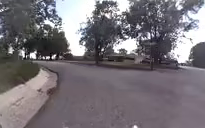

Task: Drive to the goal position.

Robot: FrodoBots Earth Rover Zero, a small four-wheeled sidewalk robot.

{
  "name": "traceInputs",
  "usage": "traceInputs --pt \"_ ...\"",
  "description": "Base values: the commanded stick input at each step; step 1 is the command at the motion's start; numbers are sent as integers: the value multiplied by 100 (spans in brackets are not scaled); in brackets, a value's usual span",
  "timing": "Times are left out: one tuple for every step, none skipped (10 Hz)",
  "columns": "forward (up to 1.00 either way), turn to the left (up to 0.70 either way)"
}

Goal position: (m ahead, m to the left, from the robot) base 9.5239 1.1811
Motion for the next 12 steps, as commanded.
traceInputs --pt "85 15" --pt "85 26" --pt "85 34" --pt "85 32" --pt "85 2" --pt "85 0" --pt "85 0" --pt "85 0" --pt "85 0" --pt "85 0" --pt "85 0" --pt "85 0"
